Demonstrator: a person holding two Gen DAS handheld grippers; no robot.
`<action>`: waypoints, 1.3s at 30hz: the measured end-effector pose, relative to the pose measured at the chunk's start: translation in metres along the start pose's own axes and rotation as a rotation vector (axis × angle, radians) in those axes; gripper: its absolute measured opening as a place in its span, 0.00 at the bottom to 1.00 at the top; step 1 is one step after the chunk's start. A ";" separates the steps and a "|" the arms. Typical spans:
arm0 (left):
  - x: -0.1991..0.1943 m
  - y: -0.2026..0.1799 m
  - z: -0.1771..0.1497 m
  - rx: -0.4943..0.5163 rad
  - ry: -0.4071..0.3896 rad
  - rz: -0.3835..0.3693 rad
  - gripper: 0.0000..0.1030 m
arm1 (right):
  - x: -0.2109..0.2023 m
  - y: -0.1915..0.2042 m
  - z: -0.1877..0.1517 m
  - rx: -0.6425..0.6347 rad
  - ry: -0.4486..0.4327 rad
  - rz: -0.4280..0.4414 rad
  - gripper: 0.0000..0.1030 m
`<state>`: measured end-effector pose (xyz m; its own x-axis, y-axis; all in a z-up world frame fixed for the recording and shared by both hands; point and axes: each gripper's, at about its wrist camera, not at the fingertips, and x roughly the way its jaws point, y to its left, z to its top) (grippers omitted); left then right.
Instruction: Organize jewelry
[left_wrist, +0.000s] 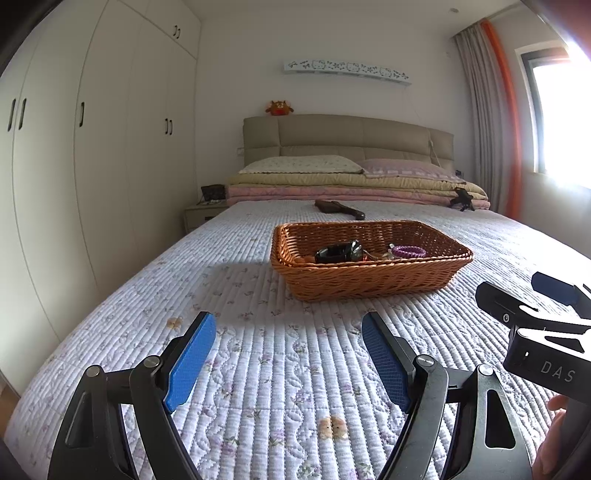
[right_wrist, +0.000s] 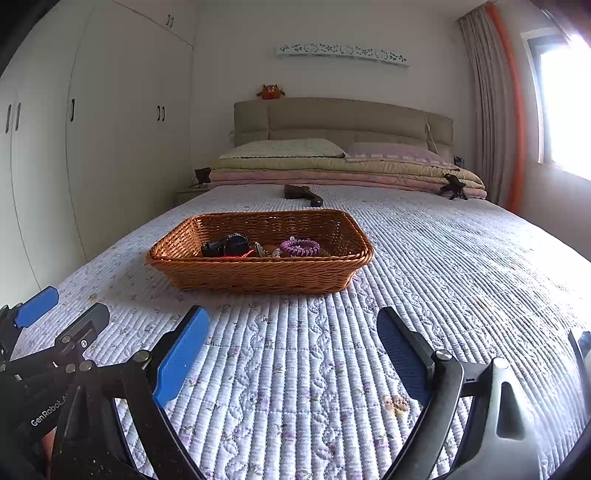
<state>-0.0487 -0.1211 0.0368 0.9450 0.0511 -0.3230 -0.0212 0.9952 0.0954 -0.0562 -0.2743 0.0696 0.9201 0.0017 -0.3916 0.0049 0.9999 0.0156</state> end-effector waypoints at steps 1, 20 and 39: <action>0.000 0.000 0.000 0.002 -0.001 0.001 0.80 | 0.000 0.001 0.000 0.000 0.000 0.000 0.92; 0.000 -0.001 0.000 -0.001 0.000 0.003 0.80 | 0.002 0.003 0.000 -0.004 0.007 0.003 0.93; 0.000 0.000 0.000 0.000 0.001 0.004 0.80 | 0.002 0.007 0.000 -0.012 0.008 0.001 0.93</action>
<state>-0.0491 -0.1213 0.0365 0.9447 0.0551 -0.3233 -0.0250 0.9950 0.0964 -0.0544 -0.2674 0.0685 0.9169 0.0023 -0.3991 -0.0003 1.0000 0.0051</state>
